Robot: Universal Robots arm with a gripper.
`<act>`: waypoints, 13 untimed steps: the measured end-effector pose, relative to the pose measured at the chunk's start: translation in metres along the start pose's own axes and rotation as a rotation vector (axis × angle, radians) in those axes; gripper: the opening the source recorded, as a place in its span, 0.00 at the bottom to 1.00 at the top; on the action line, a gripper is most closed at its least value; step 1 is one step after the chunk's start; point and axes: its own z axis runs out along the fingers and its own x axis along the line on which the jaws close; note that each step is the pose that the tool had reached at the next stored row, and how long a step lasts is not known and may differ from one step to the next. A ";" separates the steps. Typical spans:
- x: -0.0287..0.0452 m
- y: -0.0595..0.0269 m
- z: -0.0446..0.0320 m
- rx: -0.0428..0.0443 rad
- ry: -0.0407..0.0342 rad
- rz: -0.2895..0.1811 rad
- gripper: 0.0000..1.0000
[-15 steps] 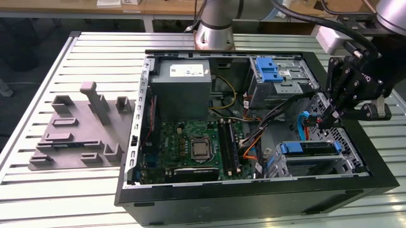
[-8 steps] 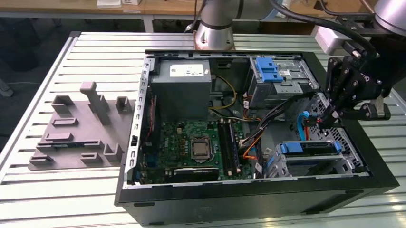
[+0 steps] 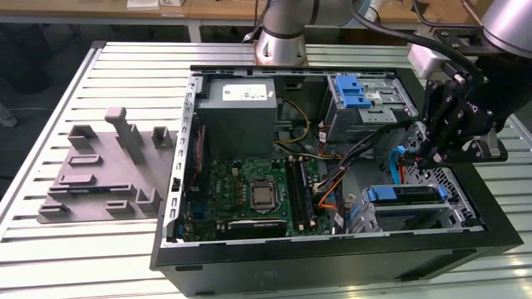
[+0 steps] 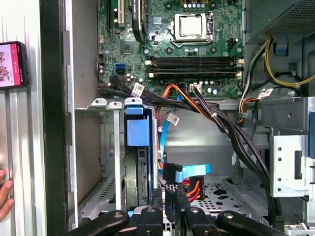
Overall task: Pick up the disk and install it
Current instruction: 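Insert the first disk wire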
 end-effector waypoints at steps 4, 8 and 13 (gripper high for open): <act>-0.0032 0.0002 0.0027 0.0001 0.0034 0.000 0.25; -0.0055 0.0003 0.0052 0.0003 0.0091 0.000 0.25; -0.0069 0.0002 0.0069 0.0019 0.0269 -0.001 0.25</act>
